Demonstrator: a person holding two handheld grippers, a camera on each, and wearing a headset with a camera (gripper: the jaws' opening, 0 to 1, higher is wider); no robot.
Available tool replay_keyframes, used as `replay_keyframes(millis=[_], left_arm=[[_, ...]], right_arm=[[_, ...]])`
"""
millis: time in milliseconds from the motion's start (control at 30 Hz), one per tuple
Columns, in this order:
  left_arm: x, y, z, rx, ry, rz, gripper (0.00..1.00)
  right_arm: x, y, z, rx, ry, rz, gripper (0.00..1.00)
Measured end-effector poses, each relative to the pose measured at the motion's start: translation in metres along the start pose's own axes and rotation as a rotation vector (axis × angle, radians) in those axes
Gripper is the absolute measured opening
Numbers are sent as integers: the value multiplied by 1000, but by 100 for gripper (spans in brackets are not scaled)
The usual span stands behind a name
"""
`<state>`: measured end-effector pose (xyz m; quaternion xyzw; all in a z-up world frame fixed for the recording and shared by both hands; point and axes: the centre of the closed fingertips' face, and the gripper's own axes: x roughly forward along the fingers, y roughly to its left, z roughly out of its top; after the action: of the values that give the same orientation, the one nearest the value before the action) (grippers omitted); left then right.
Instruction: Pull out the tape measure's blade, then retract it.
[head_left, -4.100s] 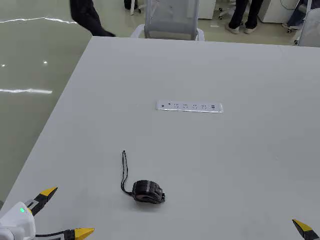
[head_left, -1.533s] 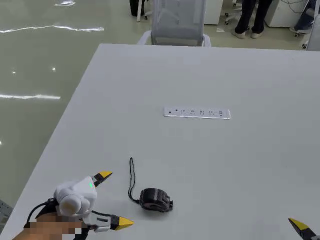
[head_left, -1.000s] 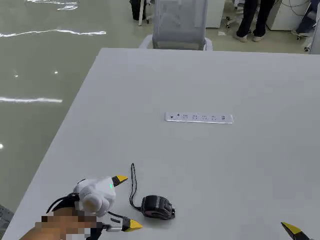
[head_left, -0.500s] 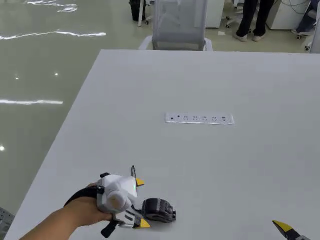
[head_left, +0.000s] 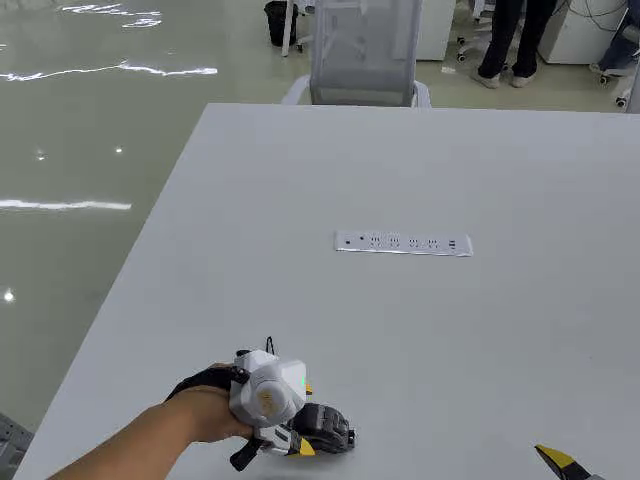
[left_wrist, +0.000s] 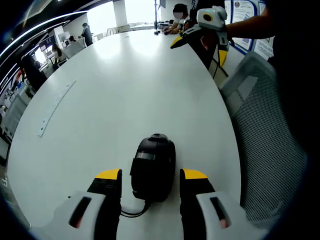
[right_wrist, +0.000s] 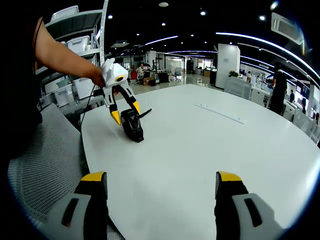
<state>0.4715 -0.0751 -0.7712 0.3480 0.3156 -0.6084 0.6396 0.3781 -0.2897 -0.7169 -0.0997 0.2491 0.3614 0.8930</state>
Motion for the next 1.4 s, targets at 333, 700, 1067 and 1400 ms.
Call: replay_keyframes(millis=[333, 700, 1067, 1400], left_arm=[[9, -7, 1, 62, 45, -29, 38], [11, -4, 0, 114, 64, 2, 32], [13, -4, -2, 109, 68, -8, 31], [14, -3, -2, 92, 61, -11, 31]], right_arm=[[13, 2, 11, -21, -5, 28, 89], [23, 1, 22, -43, -9, 61, 86], [40, 2, 32, -109, -2, 103, 83], [68, 6, 37, -154, 4, 163, 78]])
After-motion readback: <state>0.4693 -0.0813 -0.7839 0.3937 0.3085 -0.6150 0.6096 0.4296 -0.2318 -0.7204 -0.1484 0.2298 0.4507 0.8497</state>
